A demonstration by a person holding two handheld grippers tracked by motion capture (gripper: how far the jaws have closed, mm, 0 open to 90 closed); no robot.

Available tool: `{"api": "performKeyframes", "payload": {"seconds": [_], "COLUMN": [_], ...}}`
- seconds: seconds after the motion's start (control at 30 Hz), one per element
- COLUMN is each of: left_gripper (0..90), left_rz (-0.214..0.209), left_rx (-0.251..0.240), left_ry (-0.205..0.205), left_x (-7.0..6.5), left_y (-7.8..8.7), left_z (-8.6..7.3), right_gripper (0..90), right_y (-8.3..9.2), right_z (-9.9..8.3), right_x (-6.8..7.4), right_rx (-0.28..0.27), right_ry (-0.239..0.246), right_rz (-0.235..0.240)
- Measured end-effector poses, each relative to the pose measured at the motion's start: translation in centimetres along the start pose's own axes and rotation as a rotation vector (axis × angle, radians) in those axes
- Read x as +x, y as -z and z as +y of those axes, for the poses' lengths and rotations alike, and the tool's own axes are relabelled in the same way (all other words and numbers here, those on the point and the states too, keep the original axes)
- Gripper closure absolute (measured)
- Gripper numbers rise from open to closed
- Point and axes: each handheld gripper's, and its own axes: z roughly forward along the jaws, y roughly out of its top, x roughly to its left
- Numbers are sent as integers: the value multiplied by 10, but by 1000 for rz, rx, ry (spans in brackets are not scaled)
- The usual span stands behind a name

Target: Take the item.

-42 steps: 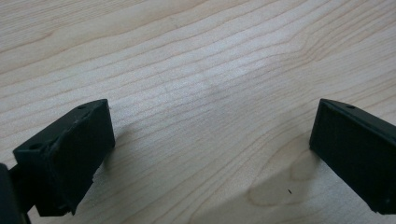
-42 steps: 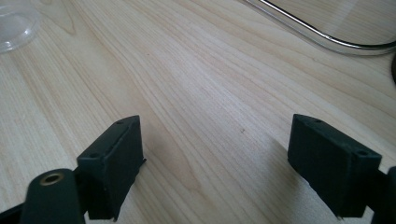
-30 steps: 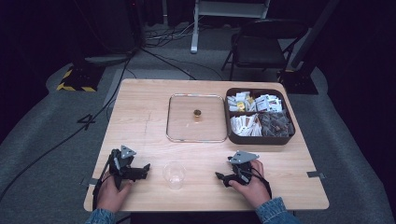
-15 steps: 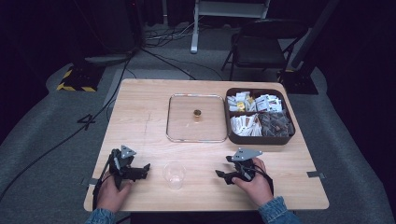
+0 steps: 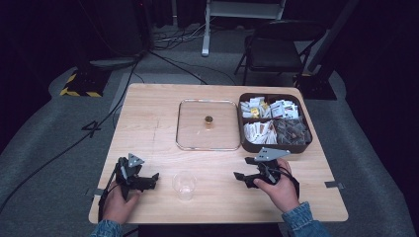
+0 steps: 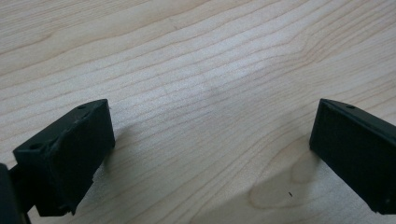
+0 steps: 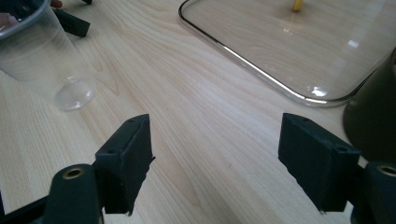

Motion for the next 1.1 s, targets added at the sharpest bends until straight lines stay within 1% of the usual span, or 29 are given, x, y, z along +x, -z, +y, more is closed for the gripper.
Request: {"api": "performKeyframes", "payload": {"seconds": [0.03,0.1,0.4,0.47,0.5,0.53,0.63,0.67,0.7,0.73,0.77,0.83,0.87,0.9,1.0,1.1], "left_gripper": [2,2,3,2,2,3,3,3,3,3,3,2,2,2,2,2], "left_rz": [0,0,1,1,1,3,2,2,2,2,2,2,2,-2,-2,-2], "left_rx": [0,0,0,0,0,0,-2,-2,-2,-2,-2,0,0,0,-2,1], "left_ry": [0,0,0,2,2,-1,-1,-1,-1,-1,-1,-1,-1,-1,1,0], "left_x": [0,0,0,0,0,0,0,0,0,0,0,0,0,0,0,0], "left_y": [0,0,0,0,0,0,0,0,0,0,0,0,0,0,-1,-1], "left_z": [0,0,0,0,0,0,-1,-1,-1,-1,-1,0,0,0,1,1], "right_gripper": [262,262,263,261,261,257,242,241,241,238,236,232,232,228,220,220], "right_y": [0,6,20,22,22,24,27,28,28,31,33,36,36,39,42,45], "right_z": [0,7,23,27,27,29,30,30,30,31,31,32,32,34,35,37], "right_x": [0,-1,-5,-7,-7,-9,-14,-15,-15,-19,-21,-25,-25,-29,-35,-40], "right_rx": [0,-10,-60,-87,-87,-118,-165,-177,-177,-203,-216,-235,-235,-248,-254,-242], "right_ry": [0,6,-1,-6,-6,-16,-34,-37,-37,-45,-47,-47,-47,-44,-33,-17], "right_rz": [0,-7,-26,-29,-29,-31,-53,-58,-58,-78,-86,-106,-106,-125,-150,-179]}}
